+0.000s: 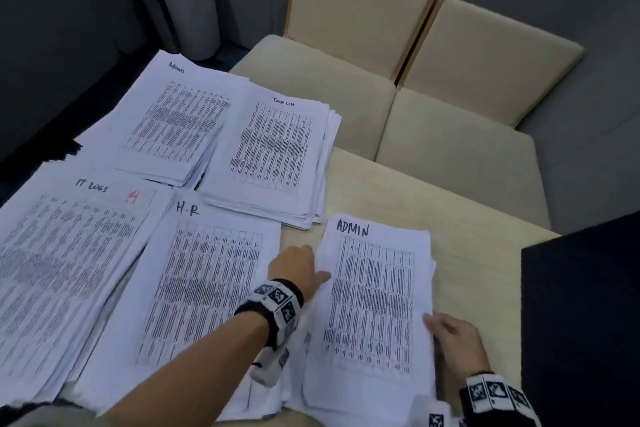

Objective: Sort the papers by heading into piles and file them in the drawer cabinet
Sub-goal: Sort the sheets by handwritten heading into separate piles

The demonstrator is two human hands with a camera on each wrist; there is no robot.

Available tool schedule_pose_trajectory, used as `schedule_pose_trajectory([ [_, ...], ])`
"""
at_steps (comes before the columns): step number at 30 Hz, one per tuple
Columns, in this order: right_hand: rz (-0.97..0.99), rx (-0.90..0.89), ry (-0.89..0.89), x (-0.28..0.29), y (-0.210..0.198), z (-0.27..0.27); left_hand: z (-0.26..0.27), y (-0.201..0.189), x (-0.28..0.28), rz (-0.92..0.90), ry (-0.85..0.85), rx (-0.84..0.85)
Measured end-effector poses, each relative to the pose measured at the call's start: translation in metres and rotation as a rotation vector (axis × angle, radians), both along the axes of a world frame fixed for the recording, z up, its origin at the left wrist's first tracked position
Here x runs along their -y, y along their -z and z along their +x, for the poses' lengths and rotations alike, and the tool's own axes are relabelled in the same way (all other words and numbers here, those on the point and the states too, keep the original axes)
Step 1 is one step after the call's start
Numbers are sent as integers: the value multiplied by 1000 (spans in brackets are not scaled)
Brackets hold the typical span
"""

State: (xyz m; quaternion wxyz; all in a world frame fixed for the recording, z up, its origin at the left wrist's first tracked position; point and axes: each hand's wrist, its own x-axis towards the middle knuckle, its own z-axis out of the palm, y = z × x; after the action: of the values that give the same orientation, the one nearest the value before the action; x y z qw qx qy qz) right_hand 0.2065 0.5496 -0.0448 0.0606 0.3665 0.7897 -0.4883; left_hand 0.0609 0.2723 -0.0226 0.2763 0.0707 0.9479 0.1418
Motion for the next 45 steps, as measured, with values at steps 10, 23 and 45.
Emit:
schedule_pose_trajectory([
  [10,-250,-78,151,-20,-3,3,32,13,-22,211,-195,99],
  [23,-513,-57,365,-42,-19,46,33,2,-16,211,-158,-182],
  [45,-713,-216,148,71,-68,-56,59,-34,74,985,-679,-24],
])
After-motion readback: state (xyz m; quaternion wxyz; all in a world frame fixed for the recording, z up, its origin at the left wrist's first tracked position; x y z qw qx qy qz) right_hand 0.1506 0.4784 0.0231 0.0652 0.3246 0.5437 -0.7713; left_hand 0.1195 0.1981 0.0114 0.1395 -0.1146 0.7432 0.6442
